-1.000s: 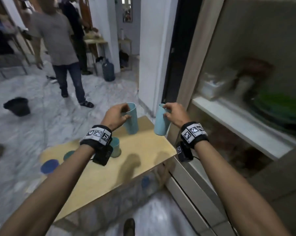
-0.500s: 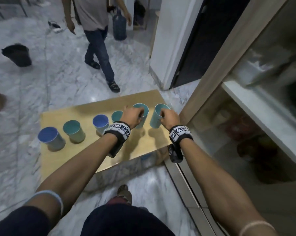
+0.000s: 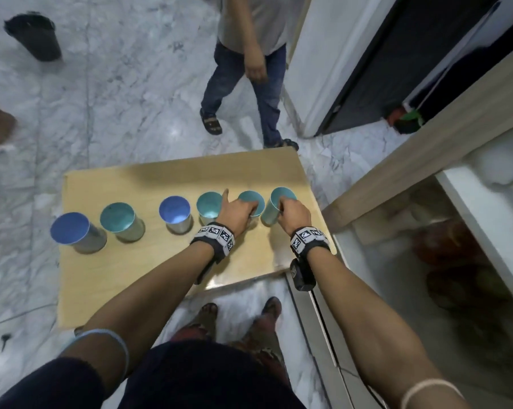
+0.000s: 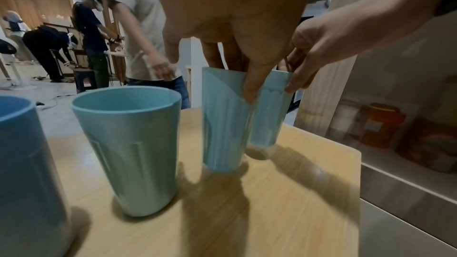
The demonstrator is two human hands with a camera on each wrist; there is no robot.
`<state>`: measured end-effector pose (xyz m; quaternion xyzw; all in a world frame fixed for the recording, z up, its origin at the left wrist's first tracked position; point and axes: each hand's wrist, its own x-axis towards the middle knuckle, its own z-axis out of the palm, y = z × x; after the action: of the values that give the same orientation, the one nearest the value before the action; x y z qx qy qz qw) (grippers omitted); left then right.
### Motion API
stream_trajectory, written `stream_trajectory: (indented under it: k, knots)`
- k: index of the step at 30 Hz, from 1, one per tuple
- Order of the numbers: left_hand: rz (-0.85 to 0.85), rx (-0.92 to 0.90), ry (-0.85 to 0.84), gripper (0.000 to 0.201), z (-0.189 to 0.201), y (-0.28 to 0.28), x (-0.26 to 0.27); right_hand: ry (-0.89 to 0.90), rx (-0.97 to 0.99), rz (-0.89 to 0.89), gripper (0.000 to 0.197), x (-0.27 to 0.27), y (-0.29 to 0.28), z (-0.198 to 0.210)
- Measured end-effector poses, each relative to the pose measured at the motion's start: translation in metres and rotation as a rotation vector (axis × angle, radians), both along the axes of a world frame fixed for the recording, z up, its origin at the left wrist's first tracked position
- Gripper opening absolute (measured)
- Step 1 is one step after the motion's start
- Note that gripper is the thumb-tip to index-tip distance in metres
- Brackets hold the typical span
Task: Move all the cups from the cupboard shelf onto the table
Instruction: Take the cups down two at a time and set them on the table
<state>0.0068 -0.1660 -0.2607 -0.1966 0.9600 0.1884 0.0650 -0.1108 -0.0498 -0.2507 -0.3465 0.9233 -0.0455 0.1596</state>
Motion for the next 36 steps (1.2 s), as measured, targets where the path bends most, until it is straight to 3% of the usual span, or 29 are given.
stream_trajectory:
  k: [10, 20, 25, 30, 36]
  knots:
    - [0.135, 0.010, -0.065, 0.022, -0.027, -0.008, -0.019, 0.002, 0.051, 0.193, 0.022, -0.031, -0.015, -0.022]
    - [0.108, 0.033, -0.079, 0.020, -0.029, -0.011, -0.027, 0.016, 0.085, 0.250, 0.025, -0.042, -0.019, -0.024]
    - [0.074, 0.045, -0.012, 0.040, -0.021, -0.014, -0.025, 0.046, 0.061, 0.203, 0.041, -0.036, -0.015, -0.020]
    - [0.038, 0.106, 0.096, 0.041, 0.009, -0.018, -0.031, 0.067, -0.077, 0.057, 0.045, -0.033, 0.002, -0.005]
    - [-0.070, 0.286, 0.113, 0.051, 0.068, -0.019, -0.055, -0.174, -0.211, -0.199, 0.051, -0.045, 0.041, 0.057]
